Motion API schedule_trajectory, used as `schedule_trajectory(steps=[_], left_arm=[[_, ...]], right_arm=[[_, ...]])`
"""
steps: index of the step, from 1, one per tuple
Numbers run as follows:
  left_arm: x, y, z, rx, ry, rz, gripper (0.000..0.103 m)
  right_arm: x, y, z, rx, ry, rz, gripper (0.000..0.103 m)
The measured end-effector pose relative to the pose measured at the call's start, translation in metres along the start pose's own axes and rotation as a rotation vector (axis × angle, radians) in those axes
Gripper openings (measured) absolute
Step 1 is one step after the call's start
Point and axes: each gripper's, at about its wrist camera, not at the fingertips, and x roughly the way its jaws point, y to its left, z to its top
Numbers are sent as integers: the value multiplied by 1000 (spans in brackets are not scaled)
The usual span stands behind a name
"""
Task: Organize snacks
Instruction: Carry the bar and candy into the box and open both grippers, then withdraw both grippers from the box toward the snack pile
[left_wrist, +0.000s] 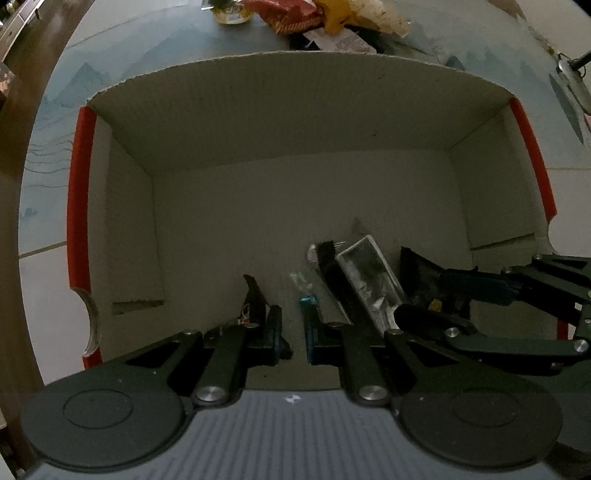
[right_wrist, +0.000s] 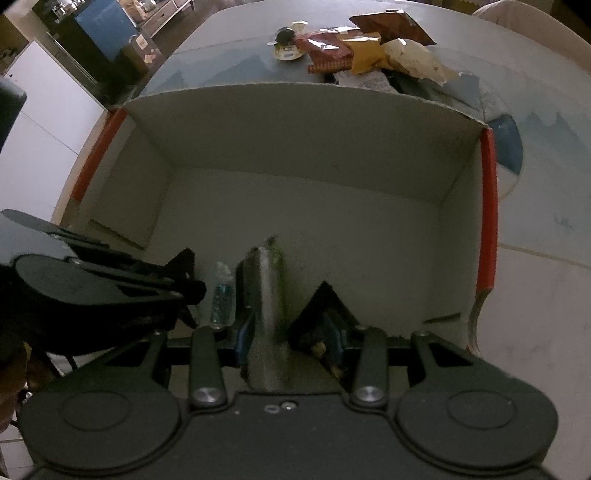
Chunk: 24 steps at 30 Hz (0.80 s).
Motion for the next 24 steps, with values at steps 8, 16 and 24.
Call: schedule_trajectory(steps=[8, 16, 24], left_arm=[[-21, -5, -12, 28, -39, 0, 13], [-51, -6, -22, 45, -113, -4, 22], [-83, -12, -14, 60, -198, 2, 24]], right_arm=[[-20, -3, -2, -8, -43, 14, 41], [-49, -7, -3, -7, -113, 25, 42], [-81, -9, -3, -12, -187, 37, 45]])
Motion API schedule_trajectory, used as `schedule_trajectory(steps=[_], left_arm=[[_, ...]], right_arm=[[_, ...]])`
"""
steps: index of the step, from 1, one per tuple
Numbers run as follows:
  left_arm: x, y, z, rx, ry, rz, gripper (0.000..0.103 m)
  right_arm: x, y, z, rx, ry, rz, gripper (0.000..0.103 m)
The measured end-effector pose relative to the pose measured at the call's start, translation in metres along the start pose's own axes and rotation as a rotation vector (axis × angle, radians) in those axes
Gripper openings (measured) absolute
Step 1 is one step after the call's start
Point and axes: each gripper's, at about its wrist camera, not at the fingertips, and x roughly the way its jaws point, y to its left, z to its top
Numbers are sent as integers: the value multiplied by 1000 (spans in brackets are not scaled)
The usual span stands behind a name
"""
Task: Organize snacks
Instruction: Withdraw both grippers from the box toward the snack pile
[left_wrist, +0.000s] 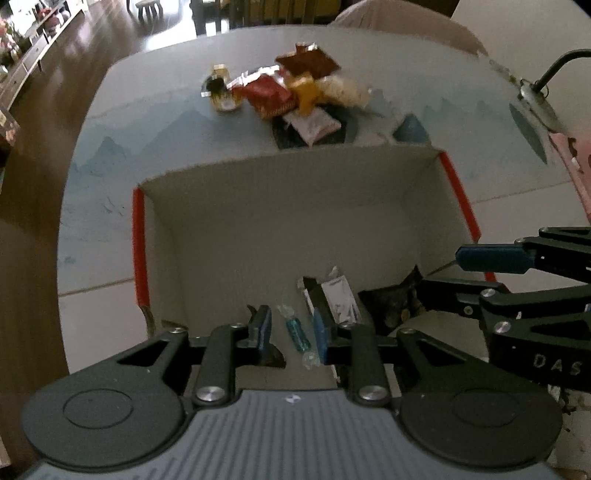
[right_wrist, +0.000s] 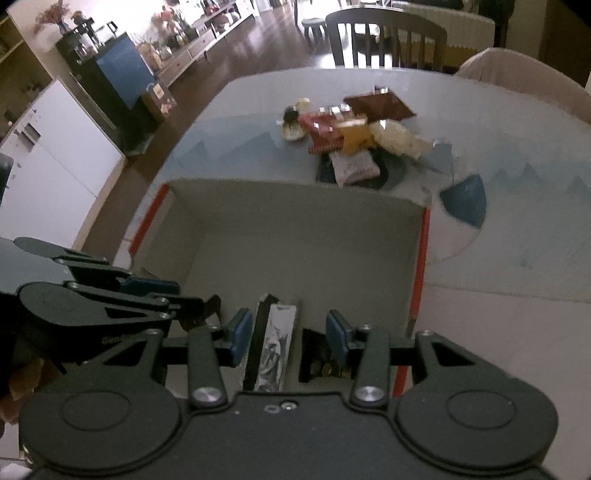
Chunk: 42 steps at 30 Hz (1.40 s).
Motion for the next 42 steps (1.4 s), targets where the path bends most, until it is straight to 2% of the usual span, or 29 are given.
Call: schedule_trajectory(steps=[4, 6, 8, 10, 13, 17, 19, 27, 36, 42], left_arm=[[-17, 0, 8, 4, -50, 6, 25], [-25, 0, 10, 7, -77, 8, 32], [-33, 2, 15, 0, -109, 7, 51], [-41, 4, 18, -4, -141, 12, 58], [-47, 4, 27, 2, -158, 17, 59], [-54, 6, 43, -4, -199, 27, 71], [-56, 8, 51, -8, -219, 29, 73], [-51, 10, 89, -54, -257, 13, 80], [-16, 5, 155, -108, -190, 11, 81], [27, 2, 207, -152, -69, -27, 81]], right_arm=[[-15, 0, 8, -6, -46, -1, 55], [-23, -1, 12, -12, -74, -2, 62], [-28, -4, 17, -15, -93, -6, 65], [-34, -8, 23, -17, -109, -7, 71], [-39, -13, 31, -28, -127, -14, 78], [-44, -23, 45, -45, -151, -35, 84], [-46, -29, 54, -53, -162, -43, 92], [-44, -64, 89, -44, -185, -27, 103], [-11, -103, 127, -167, -137, -37, 103], [31, -118, 153, -309, -66, -23, 103]])
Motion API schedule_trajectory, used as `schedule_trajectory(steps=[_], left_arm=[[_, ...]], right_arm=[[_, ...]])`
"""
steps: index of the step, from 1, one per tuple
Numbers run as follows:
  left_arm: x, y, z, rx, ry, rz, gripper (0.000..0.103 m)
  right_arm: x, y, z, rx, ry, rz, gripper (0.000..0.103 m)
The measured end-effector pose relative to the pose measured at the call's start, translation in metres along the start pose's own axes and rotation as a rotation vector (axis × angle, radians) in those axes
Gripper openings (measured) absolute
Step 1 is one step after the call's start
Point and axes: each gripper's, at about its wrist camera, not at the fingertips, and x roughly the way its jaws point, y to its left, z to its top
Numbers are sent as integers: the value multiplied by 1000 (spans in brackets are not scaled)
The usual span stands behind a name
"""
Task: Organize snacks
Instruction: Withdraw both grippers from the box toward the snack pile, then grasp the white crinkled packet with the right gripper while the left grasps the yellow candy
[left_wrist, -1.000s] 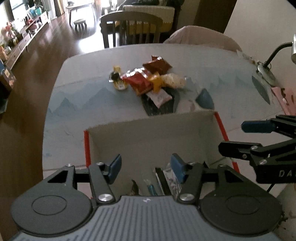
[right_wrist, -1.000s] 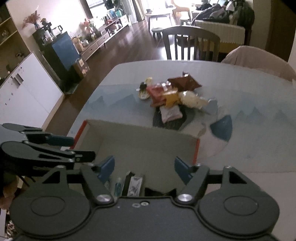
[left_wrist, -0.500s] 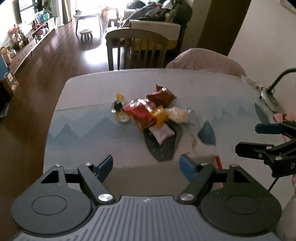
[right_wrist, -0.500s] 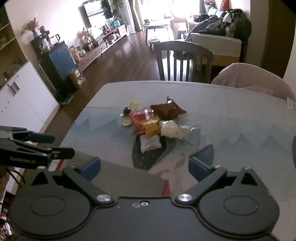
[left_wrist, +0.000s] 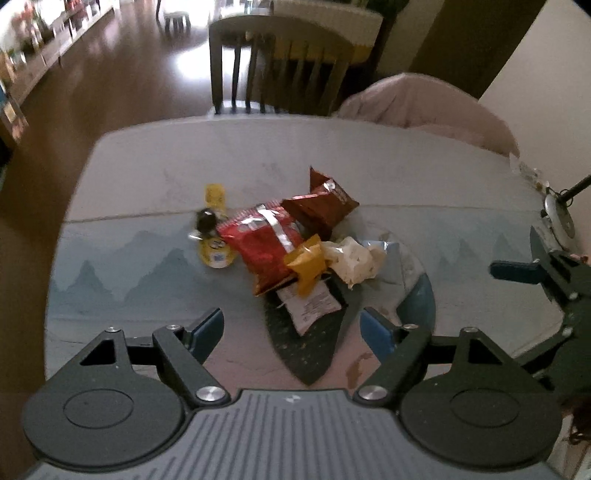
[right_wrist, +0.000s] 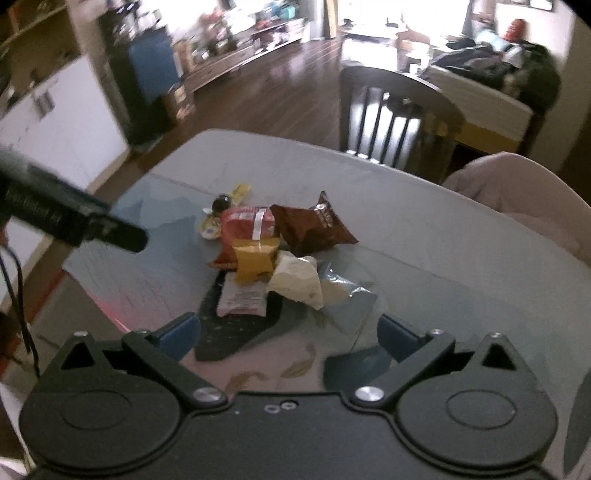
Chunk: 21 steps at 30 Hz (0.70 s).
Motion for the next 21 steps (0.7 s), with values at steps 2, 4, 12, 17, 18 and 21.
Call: schedule_trajectory(steps=[2, 4, 12, 17, 18, 21], left_arm=[[18, -3, 15, -16, 47, -18, 81], [34, -4, 26, -40, 73, -19, 81], [100, -13, 56, -16, 182, -22, 80], [130, -10, 66, -28, 237, -19, 76], [136, -9, 67, -23, 253, -21, 75], [149, -9, 69, -18, 289, -19, 64]], right_arm=[[14, -4, 5, -32, 23, 36, 103], [29, -9, 10, -50, 41, 59, 102], [88, -22, 23, -47, 90, 128, 95], [115, -27, 28, -30, 111, 142, 87], [120, -27, 28, -29, 111, 146, 87], [129, -26, 29, -28, 114, 158, 86]])
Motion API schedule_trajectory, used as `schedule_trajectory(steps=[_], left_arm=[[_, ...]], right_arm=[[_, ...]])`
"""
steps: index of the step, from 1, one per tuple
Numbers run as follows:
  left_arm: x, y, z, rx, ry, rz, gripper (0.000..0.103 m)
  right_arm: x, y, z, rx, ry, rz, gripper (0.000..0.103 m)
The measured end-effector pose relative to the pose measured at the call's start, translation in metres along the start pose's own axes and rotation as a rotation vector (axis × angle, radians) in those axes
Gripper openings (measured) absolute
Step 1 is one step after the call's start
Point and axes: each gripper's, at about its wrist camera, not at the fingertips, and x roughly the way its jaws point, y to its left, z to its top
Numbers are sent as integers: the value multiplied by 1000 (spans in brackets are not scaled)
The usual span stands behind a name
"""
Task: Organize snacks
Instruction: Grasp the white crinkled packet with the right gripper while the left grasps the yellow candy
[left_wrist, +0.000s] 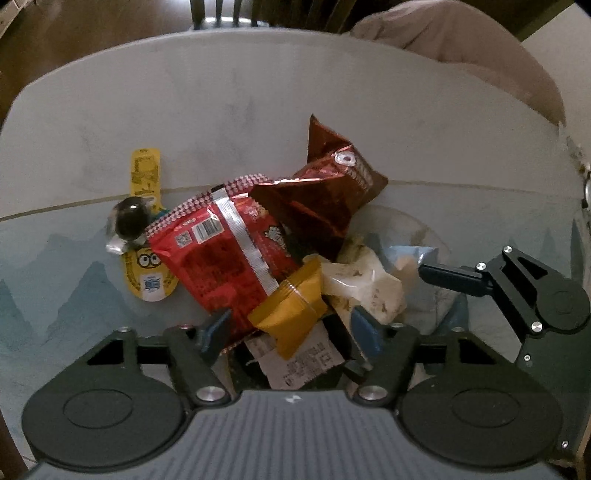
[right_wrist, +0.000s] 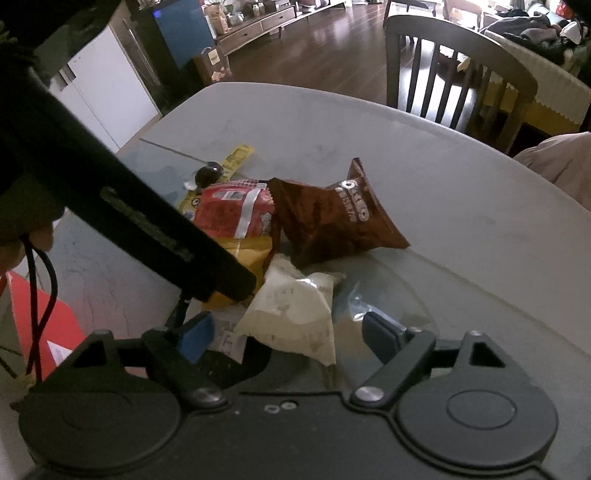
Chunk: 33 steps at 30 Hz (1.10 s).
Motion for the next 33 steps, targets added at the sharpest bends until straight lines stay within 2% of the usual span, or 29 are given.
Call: schedule_trajectory(steps=[3, 5, 7, 9, 11, 12, 15, 22, 24, 33], left_arm=[[12, -1, 4, 9, 43, -6, 61], [17, -2, 5, 26, 56, 4, 56], [18, -3, 6, 31, 57, 8, 55], [17, -4, 6, 37, 49, 17, 49], [16, -4, 4, 39, 42, 22, 40], [15, -4, 3, 43, 39, 21, 39], [13, -1, 1, 33, 28, 10, 36], [3, 9, -8, -4, -8, -25, 30], [-3, 12, -11, -16, -18, -43, 23], [-24, 21, -29, -52, -77, -69, 20]], right_arm=[[9, 0, 0, -8, 6, -7, 82], [14, -2, 0, -2, 10, -7, 79], [16, -3, 0, 5, 7, -6, 75], [14, -2, -1, 2, -3, -9, 72], [13, -2, -3, 3, -9, -7, 66], [13, -1, -4, -1, -9, 0, 58], [11, 3, -5, -14, -20, -6, 51], [6, 4, -8, 5, -32, -20, 47], [-1, 4, -9, 14, -37, -21, 47], [-49, 8, -18, 62, -105, -35, 46]])
